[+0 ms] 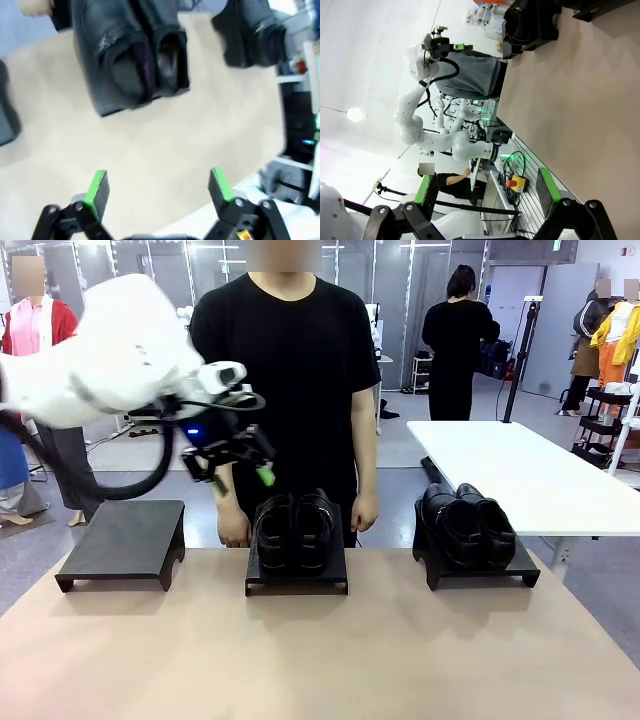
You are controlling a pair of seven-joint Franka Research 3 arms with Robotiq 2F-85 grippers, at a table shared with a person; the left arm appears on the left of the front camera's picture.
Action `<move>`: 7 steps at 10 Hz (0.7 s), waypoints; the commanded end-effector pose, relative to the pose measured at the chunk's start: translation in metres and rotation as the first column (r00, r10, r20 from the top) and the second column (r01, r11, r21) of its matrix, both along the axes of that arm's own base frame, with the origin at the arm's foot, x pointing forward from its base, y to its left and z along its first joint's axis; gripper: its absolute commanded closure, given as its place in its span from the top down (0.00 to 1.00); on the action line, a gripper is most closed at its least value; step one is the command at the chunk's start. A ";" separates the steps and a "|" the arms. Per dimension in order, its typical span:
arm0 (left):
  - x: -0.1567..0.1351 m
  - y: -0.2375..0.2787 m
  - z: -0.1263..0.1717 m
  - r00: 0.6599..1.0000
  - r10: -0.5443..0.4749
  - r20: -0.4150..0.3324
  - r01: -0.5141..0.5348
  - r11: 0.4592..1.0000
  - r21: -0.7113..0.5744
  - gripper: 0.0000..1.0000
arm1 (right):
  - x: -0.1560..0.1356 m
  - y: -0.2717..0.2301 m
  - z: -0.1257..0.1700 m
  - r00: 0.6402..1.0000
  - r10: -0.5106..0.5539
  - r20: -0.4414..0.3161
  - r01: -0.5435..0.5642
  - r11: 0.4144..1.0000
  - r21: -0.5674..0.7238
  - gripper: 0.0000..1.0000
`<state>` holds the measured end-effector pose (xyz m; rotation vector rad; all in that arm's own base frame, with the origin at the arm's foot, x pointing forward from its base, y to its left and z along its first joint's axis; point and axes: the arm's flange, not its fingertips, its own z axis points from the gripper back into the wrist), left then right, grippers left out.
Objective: Place the shoes on the stand as instructed by the person.
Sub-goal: Pick up another pair of Shoes and place it on the Shoes Stand indicated by the person.
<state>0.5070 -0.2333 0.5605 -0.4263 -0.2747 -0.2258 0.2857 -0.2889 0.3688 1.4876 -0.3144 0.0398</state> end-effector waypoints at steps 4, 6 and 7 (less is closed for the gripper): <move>-0.080 0.153 -0.027 0.992 -0.091 0.089 0.121 0.896 -0.426 1.00 | -0.003 0.002 0.001 1.000 0.003 -0.004 -0.003 1.000 -0.012 1.00; -0.106 0.216 -0.050 0.988 -0.082 0.133 0.147 0.773 -0.618 1.00 | -0.003 0.002 0.001 1.000 0.003 -0.004 -0.003 1.000 -0.012 1.00; -0.120 0.248 -0.069 0.986 -0.094 0.137 0.164 0.695 -0.700 1.00 | -0.003 0.002 0.001 1.000 0.003 -0.004 -0.003 1.000 -0.012 1.00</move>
